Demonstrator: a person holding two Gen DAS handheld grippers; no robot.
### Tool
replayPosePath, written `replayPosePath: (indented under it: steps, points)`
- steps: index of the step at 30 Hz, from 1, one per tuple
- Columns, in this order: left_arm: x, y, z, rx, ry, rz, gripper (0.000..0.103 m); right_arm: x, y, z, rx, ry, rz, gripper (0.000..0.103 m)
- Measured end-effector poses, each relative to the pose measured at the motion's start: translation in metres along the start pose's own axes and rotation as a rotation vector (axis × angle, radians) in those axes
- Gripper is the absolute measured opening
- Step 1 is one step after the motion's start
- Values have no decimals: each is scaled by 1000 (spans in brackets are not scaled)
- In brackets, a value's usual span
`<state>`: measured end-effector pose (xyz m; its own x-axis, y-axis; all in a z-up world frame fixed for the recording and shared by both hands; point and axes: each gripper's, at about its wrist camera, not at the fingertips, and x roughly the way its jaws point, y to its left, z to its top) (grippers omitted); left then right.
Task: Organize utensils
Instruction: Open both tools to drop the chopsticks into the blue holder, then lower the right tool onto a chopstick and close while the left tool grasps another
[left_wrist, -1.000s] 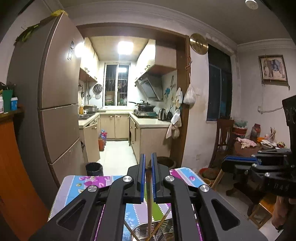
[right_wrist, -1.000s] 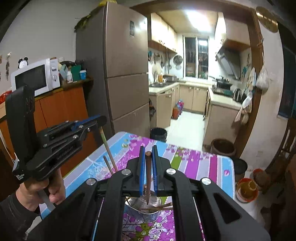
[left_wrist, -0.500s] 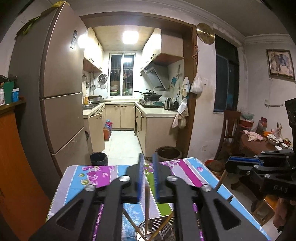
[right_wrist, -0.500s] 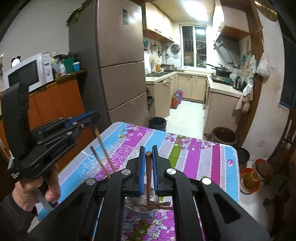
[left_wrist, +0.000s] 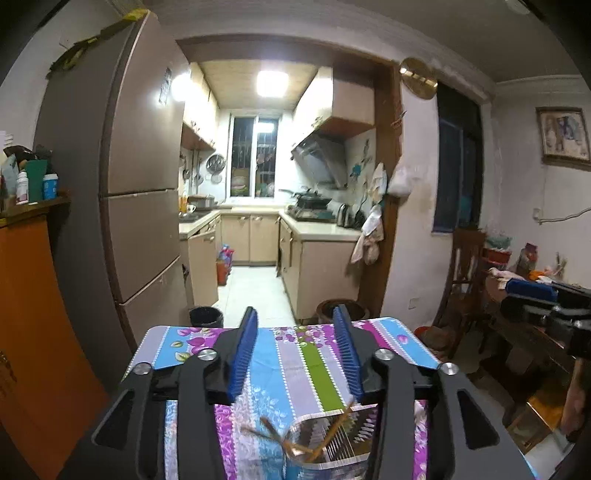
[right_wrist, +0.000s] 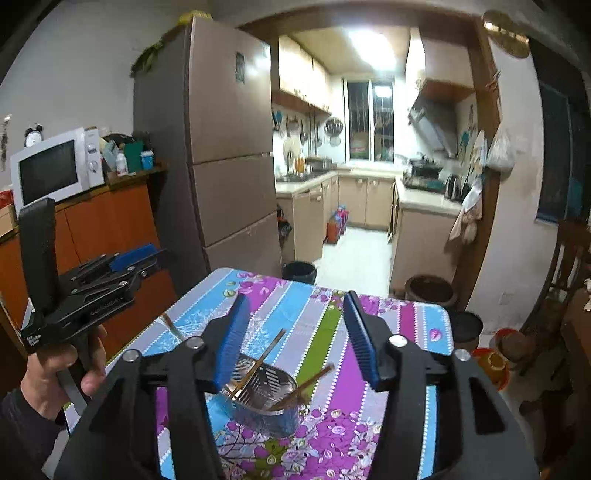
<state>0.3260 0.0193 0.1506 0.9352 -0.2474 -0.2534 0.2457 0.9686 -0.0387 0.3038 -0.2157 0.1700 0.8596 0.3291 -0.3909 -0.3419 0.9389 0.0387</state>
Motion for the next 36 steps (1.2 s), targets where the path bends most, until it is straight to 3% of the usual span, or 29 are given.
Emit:
replayPosePath:
  steps: [3, 7, 10, 17, 22, 25, 30, 36]
  points:
    - [-53, -4, -23, 53, -64, 2, 70, -50, 12, -28, -28, -84, 13, 66]
    - [-116, -2, -72, 76, -83, -32, 78, -96, 30, -82, -31, -142, 58, 71]
    - [-152, -4, -134, 90, -18, -72, 79, -117, 47, -134, -35, -152, 66, 72]
    - [-169, -5, -252, 56, 184, -93, 79, -113, 84, -238, 37, -50, 110, 71]
    - [-171, -2, -296, 15, 260, -116, 79, -107, 113, -284, 58, 39, 132, 38]
    - [-177, -6, -313, 12, 269, -132, 74, -109, 133, -309, 51, 75, 151, 28]
    - [-179, -19, -336, 43, 287, -168, 55, -104, 165, -346, 9, 129, 141, 19]
    - [-177, -34, -351, 90, 275, -191, 47, -88, 181, -362, -32, 144, 54, 17]
